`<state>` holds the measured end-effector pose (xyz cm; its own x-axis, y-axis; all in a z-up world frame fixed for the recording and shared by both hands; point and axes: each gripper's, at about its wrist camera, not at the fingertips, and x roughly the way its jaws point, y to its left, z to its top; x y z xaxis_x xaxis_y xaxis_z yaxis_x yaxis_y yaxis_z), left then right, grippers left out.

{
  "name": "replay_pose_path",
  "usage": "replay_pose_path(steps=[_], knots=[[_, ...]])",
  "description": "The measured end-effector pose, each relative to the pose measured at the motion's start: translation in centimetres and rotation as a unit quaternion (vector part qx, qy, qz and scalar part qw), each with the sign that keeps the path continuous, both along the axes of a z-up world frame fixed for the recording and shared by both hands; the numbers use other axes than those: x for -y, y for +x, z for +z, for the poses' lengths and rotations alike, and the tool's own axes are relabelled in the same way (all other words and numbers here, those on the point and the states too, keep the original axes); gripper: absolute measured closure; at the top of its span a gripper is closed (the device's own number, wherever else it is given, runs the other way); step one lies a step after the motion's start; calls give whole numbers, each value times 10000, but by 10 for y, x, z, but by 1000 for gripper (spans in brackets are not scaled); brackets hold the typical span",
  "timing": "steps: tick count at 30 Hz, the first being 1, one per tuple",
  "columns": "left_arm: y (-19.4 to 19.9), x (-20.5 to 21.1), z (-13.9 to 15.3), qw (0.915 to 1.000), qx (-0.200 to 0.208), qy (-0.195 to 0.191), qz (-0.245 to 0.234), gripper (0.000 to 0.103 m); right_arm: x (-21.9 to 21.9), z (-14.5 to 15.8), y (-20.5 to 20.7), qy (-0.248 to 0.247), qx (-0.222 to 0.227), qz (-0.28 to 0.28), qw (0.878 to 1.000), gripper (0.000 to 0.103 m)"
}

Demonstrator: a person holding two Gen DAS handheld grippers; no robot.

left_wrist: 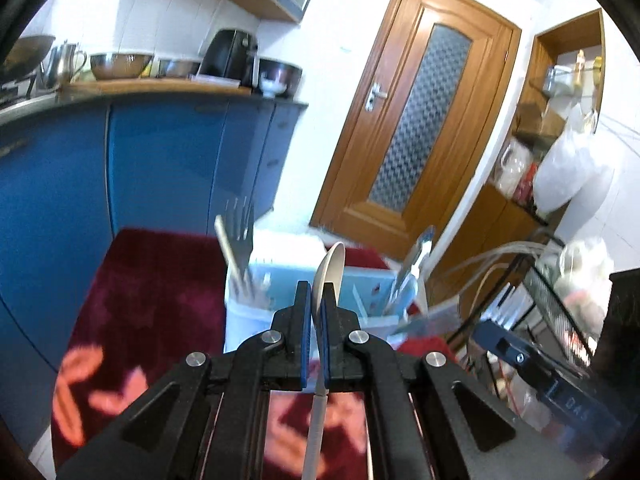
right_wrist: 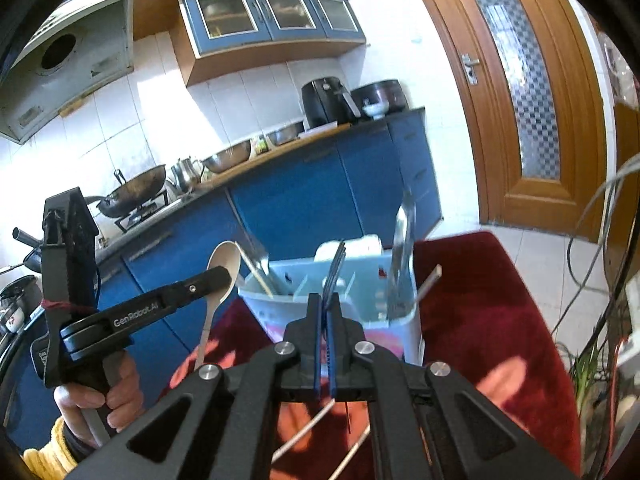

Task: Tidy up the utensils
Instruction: 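Carry the spoon and fork above the blue Box holder and lower them in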

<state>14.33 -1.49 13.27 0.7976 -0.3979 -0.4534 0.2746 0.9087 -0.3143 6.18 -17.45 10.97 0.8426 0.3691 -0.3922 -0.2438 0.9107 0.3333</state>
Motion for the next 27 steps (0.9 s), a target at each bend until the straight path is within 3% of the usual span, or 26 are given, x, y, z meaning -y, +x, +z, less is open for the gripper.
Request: replay_pose_path(steps=[7, 14, 20, 27], knots=[[25, 3, 34, 9975, 665, -132, 202, 101, 4, 33, 18, -76, 324, -106, 9994, 100], [55, 5, 49, 9893, 1328, -301, 532, 101, 9, 57, 43, -137, 591, -270, 9978, 100], [78, 8, 36, 9785, 1820, -247, 934, 101, 8, 50, 67, -231, 656, -384, 9968, 100], [97, 11, 0, 9763, 1815, -186, 1164, 101, 2, 23, 93, -401, 480, -359, 9974, 100]])
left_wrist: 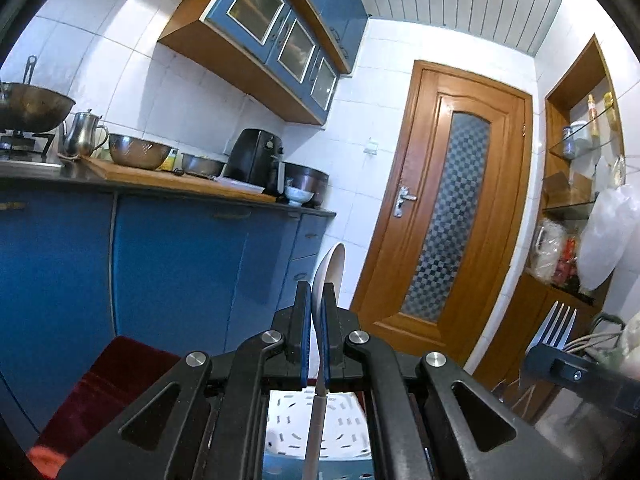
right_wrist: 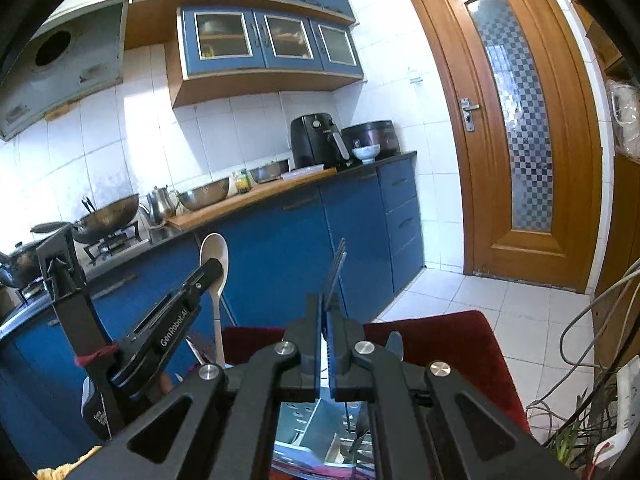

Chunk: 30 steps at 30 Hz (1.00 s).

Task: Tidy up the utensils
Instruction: 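Carry the spoon and fork above the blue Box holder and lower them in, then open the left tool over the holder while the right tool releases the fork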

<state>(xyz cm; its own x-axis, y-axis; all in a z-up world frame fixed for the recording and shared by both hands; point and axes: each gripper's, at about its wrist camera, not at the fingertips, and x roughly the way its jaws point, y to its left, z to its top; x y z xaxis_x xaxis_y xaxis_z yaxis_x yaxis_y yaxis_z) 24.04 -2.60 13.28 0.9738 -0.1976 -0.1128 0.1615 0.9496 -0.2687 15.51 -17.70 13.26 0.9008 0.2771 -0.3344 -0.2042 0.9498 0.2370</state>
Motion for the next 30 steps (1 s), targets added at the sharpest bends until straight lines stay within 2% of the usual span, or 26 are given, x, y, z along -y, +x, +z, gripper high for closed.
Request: replay_pose_path(steps=[2, 4, 12, 16, 17, 18, 19, 20, 30], knots=[[1, 2, -10, 10000, -41, 30, 38, 101, -1, -8, 5, -50, -75, 17, 10000, 100], [-2, 3, -15, 9996, 86, 182, 176, 101, -3, -14, 8, -80, -153, 48, 9998, 100], [-9, 8, -23, 9996, 30, 283, 31, 101, -9, -33, 14, -134, -556, 189, 9982, 99], [-16, 8, -24, 9993, -6, 361, -39, 101, -8, -35, 11, -110, -617, 209, 9978, 99], [-18, 9, -23, 9991, -33, 407, -85, 97, -7, -35, 10, -100, -628, 190, 9978, 94], [-19, 9, -23, 9989, -66, 449, -123, 87, -7, -35, 9, -82, -640, 182, 9977, 90], [-20, 10, -22, 9987, -94, 479, -143, 82, -7, -34, 9, -50, -640, 190, 9978, 83], [-23, 10, -22, 9986, -96, 493, -147, 78, -6, -33, 7, -6, -631, 211, 9978, 81], [-49, 4, -7, 9975, -200, 661, -127, 77, -9, -14, -18, -21, -409, 199, 9990, 81]])
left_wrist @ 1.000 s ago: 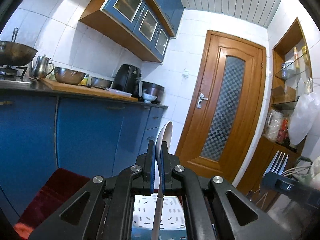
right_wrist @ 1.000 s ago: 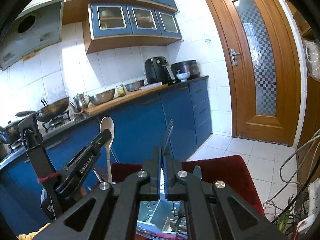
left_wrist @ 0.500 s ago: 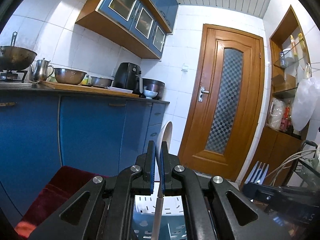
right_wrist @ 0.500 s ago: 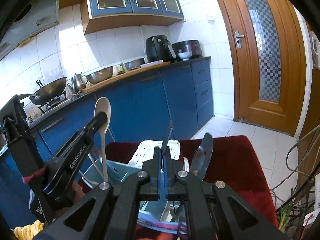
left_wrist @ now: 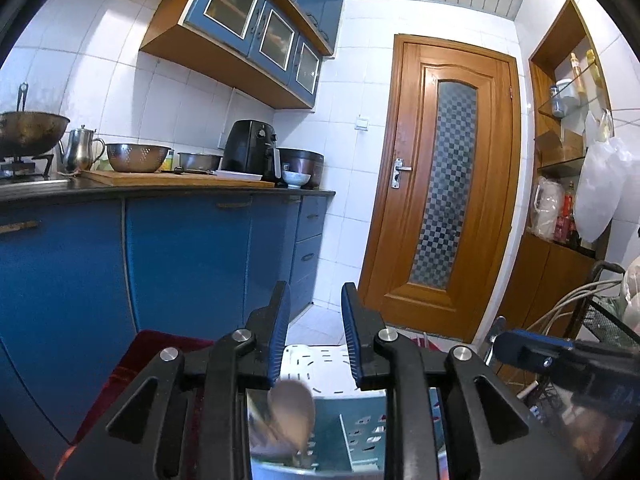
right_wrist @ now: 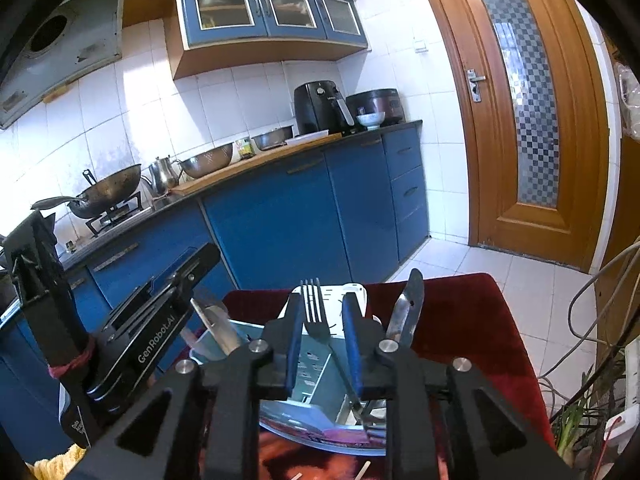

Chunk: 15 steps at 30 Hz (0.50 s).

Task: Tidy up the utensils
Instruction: 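Open the left tool over the holder while the right tool releases the fork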

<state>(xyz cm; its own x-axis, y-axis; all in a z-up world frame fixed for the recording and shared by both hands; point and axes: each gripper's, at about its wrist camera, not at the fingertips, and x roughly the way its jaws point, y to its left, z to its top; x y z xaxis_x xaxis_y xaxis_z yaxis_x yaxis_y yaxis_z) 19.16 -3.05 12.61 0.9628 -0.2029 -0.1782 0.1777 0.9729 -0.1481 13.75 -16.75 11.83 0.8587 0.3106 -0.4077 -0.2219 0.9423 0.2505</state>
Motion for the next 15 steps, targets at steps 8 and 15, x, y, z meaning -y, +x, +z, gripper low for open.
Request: replay_pose_path(steps=[8, 15], knots=[[-39, -12, 17, 9999, -97, 99, -41, 77, -6, 11, -31, 21, 143, 63, 9999, 75], [-72, -25, 25, 9990, -415, 171, -57, 73, -10, 12, -61, 70, 239, 16, 9997, 67]])
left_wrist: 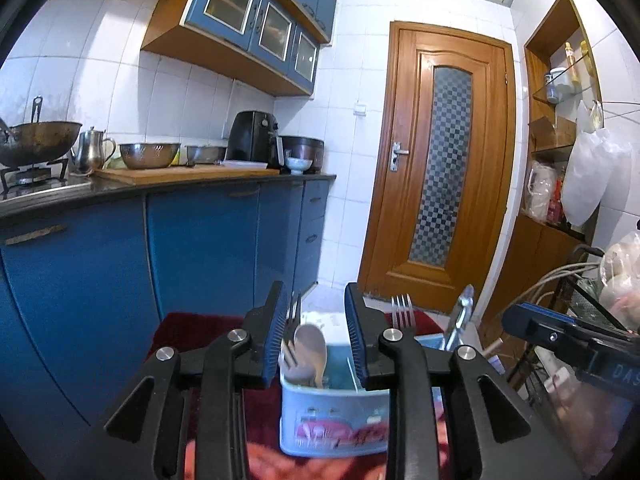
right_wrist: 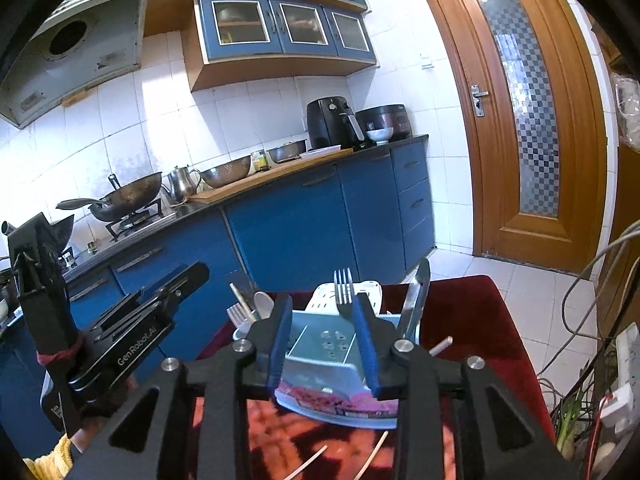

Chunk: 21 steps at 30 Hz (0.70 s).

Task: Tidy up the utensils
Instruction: 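Open the left tool over the holder while the right tool releases the fork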

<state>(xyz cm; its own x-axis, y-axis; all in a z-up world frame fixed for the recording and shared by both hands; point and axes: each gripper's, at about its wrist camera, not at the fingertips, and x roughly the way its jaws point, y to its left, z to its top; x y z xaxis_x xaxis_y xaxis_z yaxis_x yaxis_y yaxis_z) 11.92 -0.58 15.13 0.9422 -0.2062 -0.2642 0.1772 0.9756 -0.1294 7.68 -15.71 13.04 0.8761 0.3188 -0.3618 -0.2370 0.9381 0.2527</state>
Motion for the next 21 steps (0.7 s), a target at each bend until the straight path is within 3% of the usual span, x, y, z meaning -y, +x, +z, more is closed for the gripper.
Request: replay_pose_path(steps=[11, 21], knots=[[-43, 2, -25, 9976, -558, 382, -113, 67, 0, -36, -34, -103, -206, -183, 9996, 45], [-45, 13, -63, 9927, -1061, 493, -293, 67, -1, -77, -48, -397, -394, -442, 9975, 37]])
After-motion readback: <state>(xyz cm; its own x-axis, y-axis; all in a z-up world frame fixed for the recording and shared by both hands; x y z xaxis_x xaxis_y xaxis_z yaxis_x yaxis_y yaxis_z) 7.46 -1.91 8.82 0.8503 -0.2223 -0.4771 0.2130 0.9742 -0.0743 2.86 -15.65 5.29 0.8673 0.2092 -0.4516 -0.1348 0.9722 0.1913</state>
